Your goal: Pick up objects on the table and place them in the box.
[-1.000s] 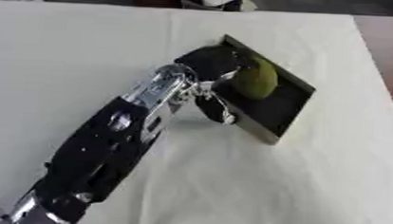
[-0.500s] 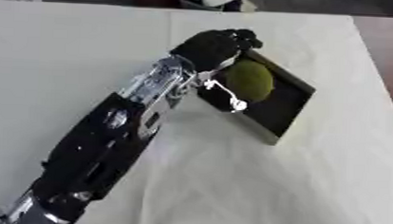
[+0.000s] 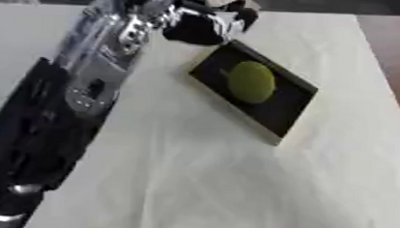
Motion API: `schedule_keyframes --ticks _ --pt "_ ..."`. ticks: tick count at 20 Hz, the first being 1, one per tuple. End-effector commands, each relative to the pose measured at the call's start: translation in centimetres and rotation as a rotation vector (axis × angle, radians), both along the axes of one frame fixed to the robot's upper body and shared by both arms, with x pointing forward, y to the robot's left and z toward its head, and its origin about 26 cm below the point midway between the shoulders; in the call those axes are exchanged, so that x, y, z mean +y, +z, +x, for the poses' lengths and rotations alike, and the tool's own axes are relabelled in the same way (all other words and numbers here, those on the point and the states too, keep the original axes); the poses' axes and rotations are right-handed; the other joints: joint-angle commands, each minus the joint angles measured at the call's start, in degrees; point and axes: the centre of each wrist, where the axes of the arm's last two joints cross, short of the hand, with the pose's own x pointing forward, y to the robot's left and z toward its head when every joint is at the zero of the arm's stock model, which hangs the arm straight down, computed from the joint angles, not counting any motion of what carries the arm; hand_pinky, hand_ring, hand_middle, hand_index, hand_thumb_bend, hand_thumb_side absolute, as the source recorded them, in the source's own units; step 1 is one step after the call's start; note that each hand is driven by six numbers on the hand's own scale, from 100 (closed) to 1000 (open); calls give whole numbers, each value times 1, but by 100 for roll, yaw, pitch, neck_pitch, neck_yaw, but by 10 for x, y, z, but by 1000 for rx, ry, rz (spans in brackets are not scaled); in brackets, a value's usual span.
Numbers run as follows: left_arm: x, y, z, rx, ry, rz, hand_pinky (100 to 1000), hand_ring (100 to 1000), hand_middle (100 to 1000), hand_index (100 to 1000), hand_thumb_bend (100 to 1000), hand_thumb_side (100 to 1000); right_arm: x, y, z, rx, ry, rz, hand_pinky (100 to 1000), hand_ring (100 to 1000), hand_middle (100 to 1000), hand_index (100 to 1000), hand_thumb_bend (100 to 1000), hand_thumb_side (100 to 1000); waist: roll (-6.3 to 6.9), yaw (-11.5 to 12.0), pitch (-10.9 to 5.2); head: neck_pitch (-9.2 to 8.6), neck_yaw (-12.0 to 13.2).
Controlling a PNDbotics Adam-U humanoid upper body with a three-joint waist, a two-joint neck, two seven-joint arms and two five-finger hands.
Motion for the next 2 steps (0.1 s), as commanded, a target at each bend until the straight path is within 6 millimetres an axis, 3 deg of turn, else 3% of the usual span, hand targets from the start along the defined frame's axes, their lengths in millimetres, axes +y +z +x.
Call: schedule_keyframes --ticks 1,2 --pt "33 22 -29 -58 -39 -117 754 847 843 874 440 401 -6 9 -6 -37 -22 -19 853 726 723 786 100 649 4 57 -164 55 -76" --pt "43 23 -36 -61 -45 -154 750 845 841 871 444 401 -6 9 -7 -37 -25 -20 853 726 722 785 100 649 9 92 -165 57 -84"
